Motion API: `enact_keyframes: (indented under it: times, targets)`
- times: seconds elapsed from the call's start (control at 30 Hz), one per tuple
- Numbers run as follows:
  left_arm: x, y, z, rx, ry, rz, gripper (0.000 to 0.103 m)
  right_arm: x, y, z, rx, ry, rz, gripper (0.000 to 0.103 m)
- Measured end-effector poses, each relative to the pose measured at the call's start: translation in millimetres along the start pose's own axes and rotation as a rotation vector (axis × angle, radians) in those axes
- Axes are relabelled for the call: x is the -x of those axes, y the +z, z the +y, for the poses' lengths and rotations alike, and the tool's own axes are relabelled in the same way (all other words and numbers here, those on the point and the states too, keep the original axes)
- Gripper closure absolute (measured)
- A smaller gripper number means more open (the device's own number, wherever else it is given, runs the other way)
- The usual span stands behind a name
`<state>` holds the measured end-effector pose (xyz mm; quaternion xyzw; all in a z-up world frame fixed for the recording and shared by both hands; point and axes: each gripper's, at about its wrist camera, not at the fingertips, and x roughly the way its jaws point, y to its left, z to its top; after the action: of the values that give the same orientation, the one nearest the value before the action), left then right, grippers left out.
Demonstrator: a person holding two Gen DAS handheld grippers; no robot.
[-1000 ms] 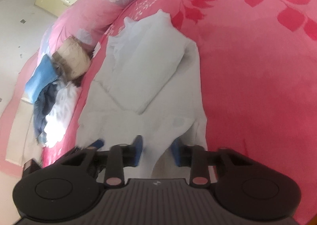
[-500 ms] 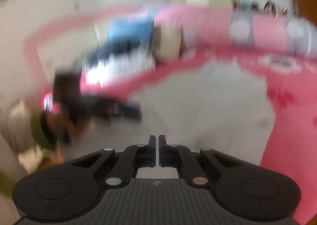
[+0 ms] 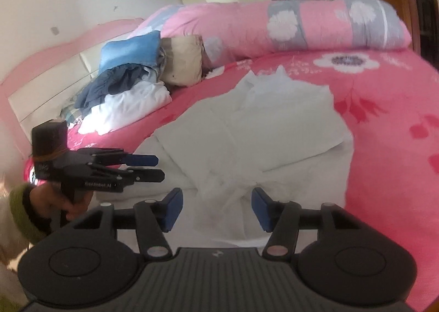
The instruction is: Fold clothes
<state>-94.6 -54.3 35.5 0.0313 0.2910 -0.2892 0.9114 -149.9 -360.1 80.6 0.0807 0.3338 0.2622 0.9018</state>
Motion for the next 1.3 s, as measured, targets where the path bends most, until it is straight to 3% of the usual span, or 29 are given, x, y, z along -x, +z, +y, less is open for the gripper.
enact_keyframes:
  times: [0.1, 0.17, 0.2, 0.23, 0.33, 0.47, 0.57, 0.63, 0.7, 0.8, 0.93, 1.13, 1.3]
  targets:
    - [-2, -3, 2, -0.004, 0.023, 0.019, 0.051, -29, 1, 5, -0.01, -0.024, 0.058, 0.039]
    - [-3, -5, 4, -0.007, 0.038, 0.032, 0.051, -45, 1, 8, -0.001, -0.074, 0.072, 0.044]
    - [-4, -6, 5, -0.009, 0.046, 0.038, 0.051, -50, -1, 10, 0.004, -0.104, 0.072, 0.078]
    - [-5, -7, 6, -0.01, 0.054, 0.044, 0.051, -55, 0, 10, 0.014, -0.13, 0.072, 0.102]
    - [-2, -10, 11, 0.001, 0.067, 0.051, 0.052, -40, 12, 14, 0.086, -0.157, -0.032, 0.103]
    - [3, -10, 16, 0.017, 0.065, 0.049, 0.052, 28, 26, 24, 0.243, 0.038, -0.281, 0.103]
    - [6, -10, 20, 0.028, 0.063, 0.047, 0.051, 33, 12, 21, 0.273, 0.127, -0.212, 0.103]
    - [8, -10, 23, 0.036, 0.062, 0.046, 0.051, 19, -5, 24, 0.327, 0.101, -0.086, 0.103]
    - [10, -10, 26, 0.044, 0.061, 0.045, 0.051, 15, -16, 28, 0.371, 0.083, -0.028, 0.103]
    - [14, -8, 25, 0.031, 0.064, 0.032, 0.051, 29, -15, 35, 0.42, 0.039, -0.092, 0.103]
    - [17, -6, 26, 0.021, 0.073, 0.019, 0.051, 48, 1, 17, 0.321, 0.058, -0.211, 0.103]
    - [13, 1, 26, 0.012, 0.088, 0.013, 0.052, 46, 17, -5, 0.158, 0.069, -0.268, 0.103]
    - [14, 5, 27, 0.002, 0.09, 0.004, 0.052, 71, 38, -1, 0.124, 0.181, -0.378, 0.103]
